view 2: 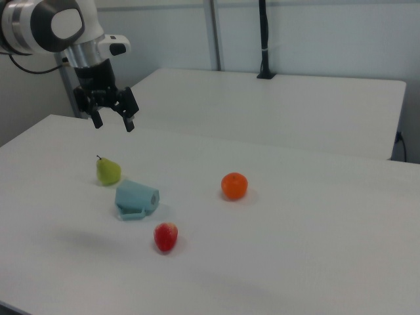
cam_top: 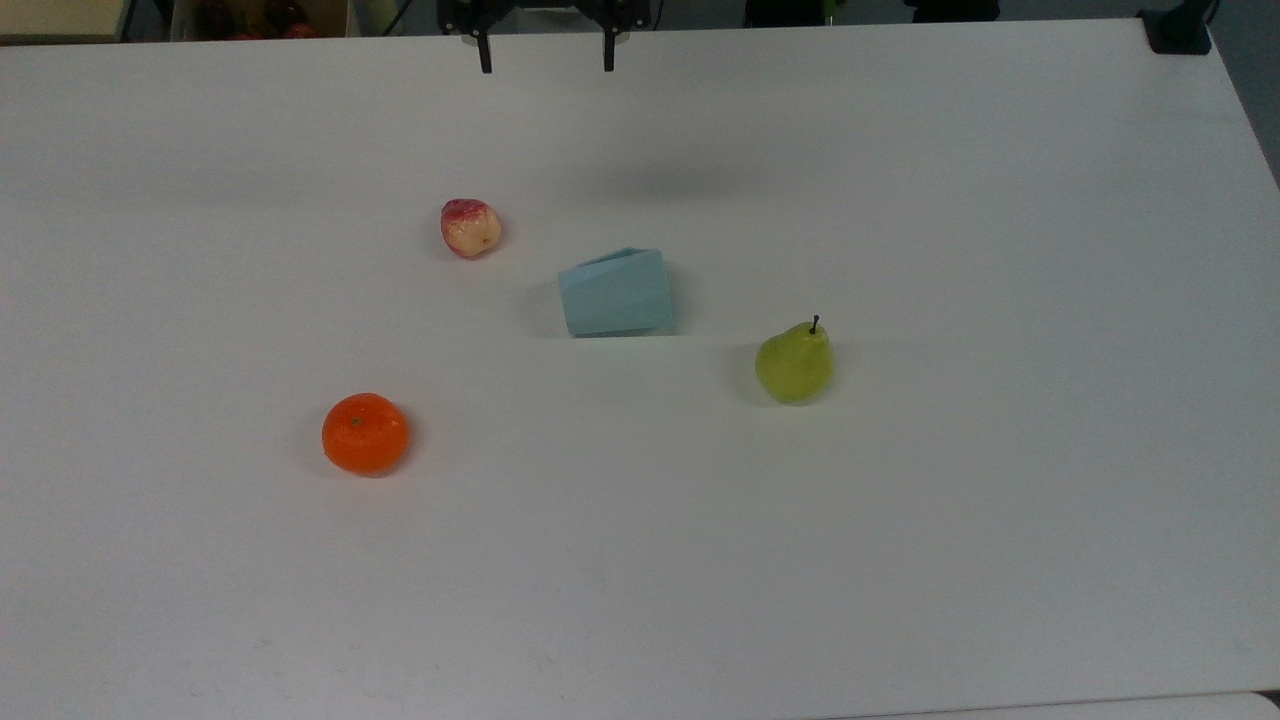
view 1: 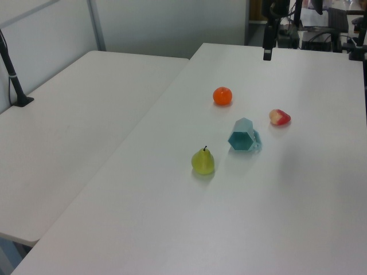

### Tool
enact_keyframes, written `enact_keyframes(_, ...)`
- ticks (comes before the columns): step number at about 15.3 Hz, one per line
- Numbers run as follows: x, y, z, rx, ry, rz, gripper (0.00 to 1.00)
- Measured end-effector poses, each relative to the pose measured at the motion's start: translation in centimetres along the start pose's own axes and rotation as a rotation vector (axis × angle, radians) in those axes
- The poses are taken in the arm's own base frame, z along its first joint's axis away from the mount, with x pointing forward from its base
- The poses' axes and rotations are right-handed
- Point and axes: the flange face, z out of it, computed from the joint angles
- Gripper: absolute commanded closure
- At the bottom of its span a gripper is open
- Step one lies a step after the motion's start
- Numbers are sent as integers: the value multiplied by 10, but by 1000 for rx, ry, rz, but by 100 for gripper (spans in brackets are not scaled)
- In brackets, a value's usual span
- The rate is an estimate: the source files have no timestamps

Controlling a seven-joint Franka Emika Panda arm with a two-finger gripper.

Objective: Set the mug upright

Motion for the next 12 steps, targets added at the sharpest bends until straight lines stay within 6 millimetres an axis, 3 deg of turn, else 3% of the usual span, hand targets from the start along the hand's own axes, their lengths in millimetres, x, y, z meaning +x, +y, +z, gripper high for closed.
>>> enact_keyframes(12,-1,-8,7,-20,-14,-22,0)
